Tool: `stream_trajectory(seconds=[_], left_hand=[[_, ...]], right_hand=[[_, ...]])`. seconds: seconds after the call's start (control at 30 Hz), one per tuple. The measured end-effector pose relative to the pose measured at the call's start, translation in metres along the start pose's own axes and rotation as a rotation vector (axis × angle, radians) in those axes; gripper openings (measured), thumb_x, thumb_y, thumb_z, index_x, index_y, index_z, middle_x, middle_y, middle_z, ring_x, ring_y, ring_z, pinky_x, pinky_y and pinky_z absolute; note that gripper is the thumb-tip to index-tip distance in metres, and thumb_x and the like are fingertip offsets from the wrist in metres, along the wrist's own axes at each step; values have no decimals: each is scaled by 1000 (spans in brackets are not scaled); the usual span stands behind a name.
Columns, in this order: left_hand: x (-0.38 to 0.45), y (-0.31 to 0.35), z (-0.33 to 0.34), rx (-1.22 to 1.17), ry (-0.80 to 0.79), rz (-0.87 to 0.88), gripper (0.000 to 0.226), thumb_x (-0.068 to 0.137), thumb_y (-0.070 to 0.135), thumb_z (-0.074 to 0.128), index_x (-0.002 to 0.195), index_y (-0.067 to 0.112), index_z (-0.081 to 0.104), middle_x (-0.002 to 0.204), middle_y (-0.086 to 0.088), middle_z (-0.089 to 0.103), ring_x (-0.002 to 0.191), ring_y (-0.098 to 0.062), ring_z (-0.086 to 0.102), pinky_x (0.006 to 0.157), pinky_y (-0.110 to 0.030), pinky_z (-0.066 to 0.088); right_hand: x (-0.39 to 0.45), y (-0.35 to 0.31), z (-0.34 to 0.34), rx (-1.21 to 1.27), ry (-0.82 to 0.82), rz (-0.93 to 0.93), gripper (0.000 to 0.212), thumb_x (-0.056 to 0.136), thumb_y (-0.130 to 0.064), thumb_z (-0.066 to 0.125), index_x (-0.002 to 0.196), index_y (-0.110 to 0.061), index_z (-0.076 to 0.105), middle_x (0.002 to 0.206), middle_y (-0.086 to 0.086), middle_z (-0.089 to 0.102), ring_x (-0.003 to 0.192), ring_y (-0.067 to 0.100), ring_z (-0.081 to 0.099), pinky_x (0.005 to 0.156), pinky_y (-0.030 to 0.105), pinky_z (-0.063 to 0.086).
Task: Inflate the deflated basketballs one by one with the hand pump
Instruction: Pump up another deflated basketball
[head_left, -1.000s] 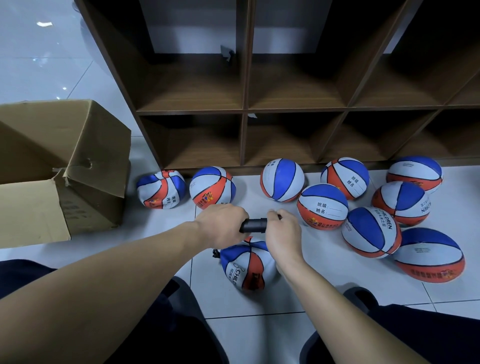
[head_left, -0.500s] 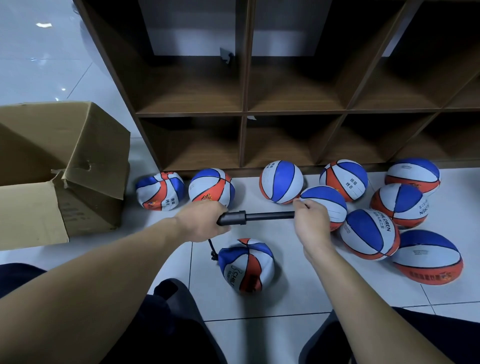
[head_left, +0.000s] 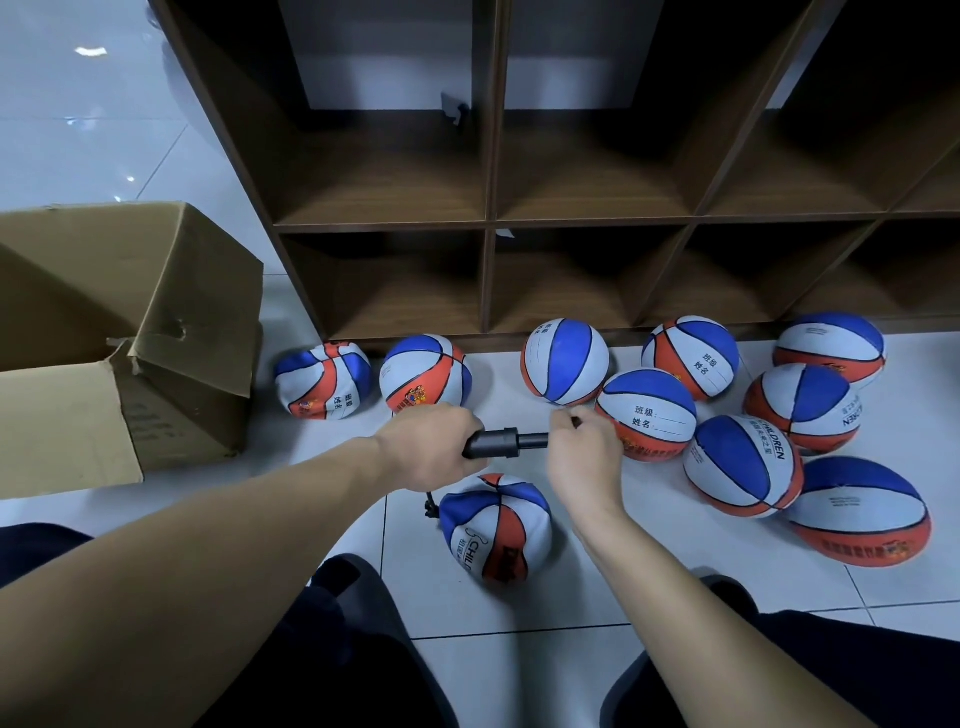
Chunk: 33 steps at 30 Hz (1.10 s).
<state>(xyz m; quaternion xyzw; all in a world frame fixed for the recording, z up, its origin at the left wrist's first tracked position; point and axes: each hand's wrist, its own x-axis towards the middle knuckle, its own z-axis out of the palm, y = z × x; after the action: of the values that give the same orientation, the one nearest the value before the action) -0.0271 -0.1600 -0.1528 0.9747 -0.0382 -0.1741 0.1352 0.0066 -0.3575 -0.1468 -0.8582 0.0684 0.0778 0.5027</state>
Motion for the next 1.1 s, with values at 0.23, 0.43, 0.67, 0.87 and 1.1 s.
stream_trajectory(seconds=[0.23, 0.43, 0.67, 0.87, 1.1], left_hand=[[3, 13, 2, 25, 2, 41, 33, 98, 50, 63, 76, 27, 55, 70, 3, 62, 65, -19, 59, 58, -34, 46], [5, 10, 1, 36, -10, 49, 30, 99, 51, 63, 84, 25, 62, 71, 3, 63, 67, -20, 60, 60, -35, 49], [6, -2, 7, 1, -21, 39, 35, 97, 57, 64, 82, 26, 59, 73, 3, 63, 71, -22, 62, 66, -40, 55], [0, -32, 5, -9, -64, -26, 29, 101, 54, 65, 94, 26, 64, 81, 3, 64, 78, -21, 63, 71, -39, 52], [3, -27, 10, 31, -26, -33, 35, 102, 58, 62, 87, 27, 62, 79, 3, 65, 73, -19, 61, 65, -36, 48]], right_hand=[[-9, 6, 16, 22, -73, 47, 37, 104, -25, 51, 69, -14, 44, 65, 1, 50, 62, 21, 46, 58, 34, 37], [-7, 8, 18, 29, -93, 49, 39, 105, -25, 51, 69, -14, 42, 64, 0, 48, 61, 20, 45, 58, 33, 36], [2, 8, 11, -2, -141, 7, 38, 103, -25, 53, 70, -12, 41, 62, -4, 42, 61, 19, 40, 60, 34, 34], [33, 18, -26, 96, -23, 161, 50, 99, -15, 58, 53, -21, 39, 51, -12, 30, 67, 24, 30, 59, 33, 26], [26, 16, -18, 49, 37, 83, 44, 99, -14, 56, 61, -18, 35, 56, -7, 36, 64, 23, 34, 59, 36, 29]])
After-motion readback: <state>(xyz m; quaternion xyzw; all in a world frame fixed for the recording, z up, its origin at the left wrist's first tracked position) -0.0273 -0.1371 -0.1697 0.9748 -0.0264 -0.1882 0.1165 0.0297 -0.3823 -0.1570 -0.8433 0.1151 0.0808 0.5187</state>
